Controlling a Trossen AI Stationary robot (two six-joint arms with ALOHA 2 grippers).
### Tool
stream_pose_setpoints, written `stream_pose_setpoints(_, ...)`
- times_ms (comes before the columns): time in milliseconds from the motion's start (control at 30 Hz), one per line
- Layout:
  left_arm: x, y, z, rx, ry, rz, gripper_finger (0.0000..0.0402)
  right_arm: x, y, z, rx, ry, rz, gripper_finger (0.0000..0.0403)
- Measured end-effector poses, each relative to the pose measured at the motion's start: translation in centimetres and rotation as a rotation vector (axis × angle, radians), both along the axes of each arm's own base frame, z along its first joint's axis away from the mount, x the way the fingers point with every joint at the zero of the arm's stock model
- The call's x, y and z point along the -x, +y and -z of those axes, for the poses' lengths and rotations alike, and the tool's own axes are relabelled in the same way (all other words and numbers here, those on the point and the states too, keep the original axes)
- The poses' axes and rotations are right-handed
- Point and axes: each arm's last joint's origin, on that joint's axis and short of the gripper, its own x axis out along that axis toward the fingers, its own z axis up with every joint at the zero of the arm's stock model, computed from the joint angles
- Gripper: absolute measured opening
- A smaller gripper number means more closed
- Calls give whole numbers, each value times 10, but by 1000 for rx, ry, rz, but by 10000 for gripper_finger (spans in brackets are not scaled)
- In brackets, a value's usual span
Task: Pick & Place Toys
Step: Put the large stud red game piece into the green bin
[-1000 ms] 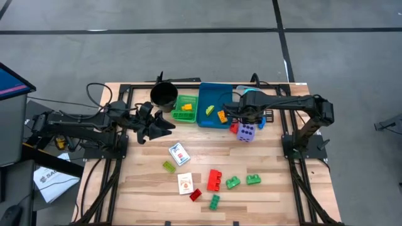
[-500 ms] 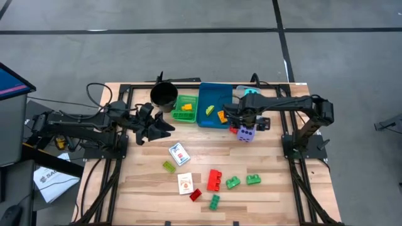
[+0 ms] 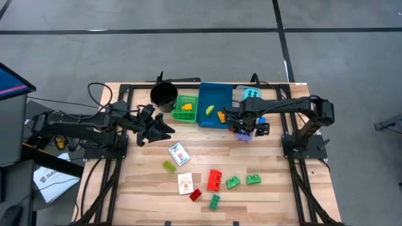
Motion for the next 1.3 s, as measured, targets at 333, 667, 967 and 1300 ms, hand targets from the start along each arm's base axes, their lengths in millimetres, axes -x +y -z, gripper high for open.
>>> stream_pose_setpoints(333, 0, 0, 0, 0, 1, -1, 197, -16, 20, -12, -11, -112, -162, 333)
stream_pose_setpoints(667, -1, 3, 0, 2, 2, -79, 197, -48, 80, -55, 74, -396, -242, 334)
stream_pose_setpoints(967, -1, 7, 3, 8, 34, -224, 197, -60, 138, -33, 78, -420, -254, 334)
stream_pose_setpoints(1300, -1, 7, 4, 9, 41, -244, 197, -103, 186, 16, -24, -600, -226, 333)
